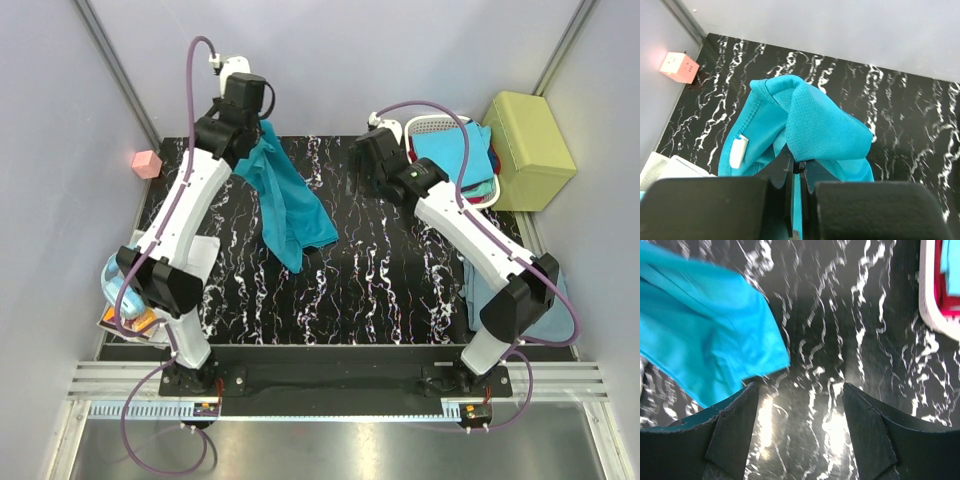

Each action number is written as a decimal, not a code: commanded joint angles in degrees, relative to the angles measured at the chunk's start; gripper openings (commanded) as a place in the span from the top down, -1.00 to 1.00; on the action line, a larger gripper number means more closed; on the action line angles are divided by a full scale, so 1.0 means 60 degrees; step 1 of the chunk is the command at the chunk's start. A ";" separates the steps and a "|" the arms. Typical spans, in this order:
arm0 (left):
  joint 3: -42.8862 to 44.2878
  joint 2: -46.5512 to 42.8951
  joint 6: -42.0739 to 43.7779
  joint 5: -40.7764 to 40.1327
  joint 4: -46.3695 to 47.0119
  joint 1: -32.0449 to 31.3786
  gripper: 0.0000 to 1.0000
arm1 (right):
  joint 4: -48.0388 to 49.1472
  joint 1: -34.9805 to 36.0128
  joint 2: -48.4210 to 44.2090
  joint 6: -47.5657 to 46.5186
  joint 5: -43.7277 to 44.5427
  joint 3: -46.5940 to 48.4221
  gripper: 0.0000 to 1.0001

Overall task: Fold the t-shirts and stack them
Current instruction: Flatten out the tshirt

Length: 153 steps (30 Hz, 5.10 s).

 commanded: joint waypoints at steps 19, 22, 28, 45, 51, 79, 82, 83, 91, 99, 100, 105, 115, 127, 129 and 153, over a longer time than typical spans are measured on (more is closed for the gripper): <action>-0.4523 -0.3108 -0.1705 0.0485 0.0530 -0.0751 -0.35 | -0.0058 -0.0032 0.0085 0.0478 -0.1374 0.1387 -0.51; -0.5653 -0.3535 -0.1707 0.1175 0.0619 -0.0840 -0.42 | -0.0512 -0.0032 0.0421 0.0317 -0.1348 0.2779 -0.54; -0.6591 -0.3491 -0.1765 0.1365 0.0180 -0.0854 -0.43 | -0.0807 -0.0032 0.0250 0.0550 -0.0571 0.2448 -0.53; -0.8542 -0.6407 -0.2029 0.0224 -0.0406 -0.2126 -0.50 | -0.1195 -0.0032 0.0142 0.2030 -0.2502 0.4911 -0.60; -0.8336 -0.6480 -0.2175 0.0443 -0.0685 -0.2173 -0.51 | -0.2565 0.0056 0.0951 0.2236 -0.3031 0.5600 -0.61; -0.8220 -0.6186 -0.2763 -0.1167 -0.0846 -0.4019 -0.52 | -0.0323 0.0627 -0.3078 0.2194 -0.2754 -0.1877 -0.68; -0.8423 -0.6581 -0.2819 -0.1197 -0.0992 -0.4062 -0.53 | -0.0134 0.0279 -0.3721 0.1636 -0.1408 -0.2371 -0.75; -0.8554 -0.6902 -0.2965 -0.1226 -0.1094 -0.4063 -0.53 | -0.0103 0.0015 -0.4129 0.1563 -0.1202 -0.2592 -0.76; -0.8864 -0.7155 -0.3202 -0.1182 -0.1183 -0.4077 -0.58 | 0.2503 -0.2214 -0.6463 0.2206 -0.0615 -0.6768 -0.85; -0.7384 -0.5705 -0.1840 -0.1873 -0.0833 -0.3610 -0.76 | 0.1392 -0.2200 -0.1032 0.1020 -0.1450 -0.2395 -0.89; -0.7398 -0.5675 -0.1751 -0.1596 -0.0382 -0.3159 -0.77 | 0.1406 -0.2200 -0.0317 0.0918 -0.1377 -0.2128 -0.89; -0.7721 -0.5207 -0.1780 0.0852 0.0530 -0.1108 -0.77 | 0.1464 -0.2185 0.1314 0.0595 -0.1464 -0.0547 -0.86; -0.7558 -0.3946 -0.2497 0.1349 0.0165 -0.0781 -0.73 | 0.2432 -0.0433 0.1989 0.0962 -0.1611 -0.0486 -0.57; -0.8423 -0.4532 -0.2322 0.0692 0.0165 -0.0781 -0.72 | 0.2285 0.1564 0.3264 0.1313 -0.2372 -0.0308 -0.18; -0.8526 -0.4605 -0.2263 0.0765 0.0150 -0.0781 -0.72 | 0.2270 0.1609 0.3367 0.1298 -0.2329 -0.0338 -0.19; -1.0079 -0.5703 -0.2087 0.1264 0.0223 -0.0781 -0.71 | 0.2197 0.2209 0.5725 0.1767 -0.2548 0.2181 -0.02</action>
